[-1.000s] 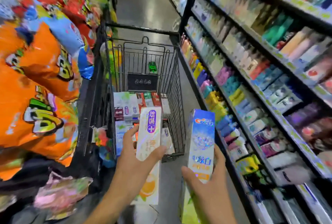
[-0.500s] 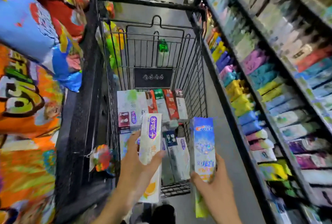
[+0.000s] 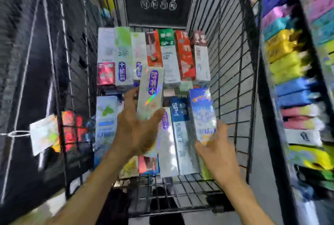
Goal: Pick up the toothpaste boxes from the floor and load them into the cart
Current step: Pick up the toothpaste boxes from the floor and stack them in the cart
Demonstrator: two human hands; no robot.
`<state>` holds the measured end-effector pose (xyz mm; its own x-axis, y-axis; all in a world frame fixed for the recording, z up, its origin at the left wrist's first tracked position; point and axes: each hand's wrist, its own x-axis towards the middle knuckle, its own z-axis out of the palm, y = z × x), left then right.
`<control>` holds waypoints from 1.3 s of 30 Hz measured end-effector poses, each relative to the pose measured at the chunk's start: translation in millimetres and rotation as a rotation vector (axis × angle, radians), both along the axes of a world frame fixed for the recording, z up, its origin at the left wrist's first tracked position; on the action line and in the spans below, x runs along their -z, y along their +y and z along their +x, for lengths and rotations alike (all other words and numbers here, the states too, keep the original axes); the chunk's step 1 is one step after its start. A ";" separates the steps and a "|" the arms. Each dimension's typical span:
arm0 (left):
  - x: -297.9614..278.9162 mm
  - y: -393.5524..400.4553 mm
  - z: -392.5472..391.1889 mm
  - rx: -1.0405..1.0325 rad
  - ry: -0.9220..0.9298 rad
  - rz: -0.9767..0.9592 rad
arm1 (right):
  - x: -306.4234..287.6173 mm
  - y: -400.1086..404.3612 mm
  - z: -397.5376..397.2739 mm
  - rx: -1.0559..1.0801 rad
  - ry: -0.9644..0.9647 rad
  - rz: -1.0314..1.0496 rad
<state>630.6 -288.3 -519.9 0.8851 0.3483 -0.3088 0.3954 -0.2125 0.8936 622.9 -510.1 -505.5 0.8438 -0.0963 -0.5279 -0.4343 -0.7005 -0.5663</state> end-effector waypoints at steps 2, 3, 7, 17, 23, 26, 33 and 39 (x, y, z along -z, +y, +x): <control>12.2 2.6 -0.4 -0.030 -0.019 0.027 | 10.3 -2.0 3.2 -0.008 -0.006 0.007; 17.2 3.4 -0.7 -0.044 -0.025 0.023 | 13.5 -1.5 5.1 -0.020 -0.010 -0.002; 24.2 1.2 3.6 -0.086 -0.101 -0.015 | 30.3 1.1 7.8 -0.010 -0.042 -0.014; 17.6 -0.5 12.4 -0.020 -0.116 -0.018 | 46.2 -0.2 4.8 -0.051 0.057 -0.089; 14.5 -1.5 12.4 -0.001 -0.091 -0.033 | 38.9 4.3 1.6 -0.068 0.148 -0.169; 9.3 -1.8 14.1 -0.014 -0.091 -0.052 | 35.3 1.7 10.9 -0.164 0.123 -0.241; 12.8 4.6 16.6 -0.146 -0.061 -0.024 | 56.1 24.5 38.0 -0.498 -0.305 -0.361; 17.6 5.7 17.5 -0.189 -0.038 0.030 | 87.4 27.2 40.0 -0.630 -0.245 -0.469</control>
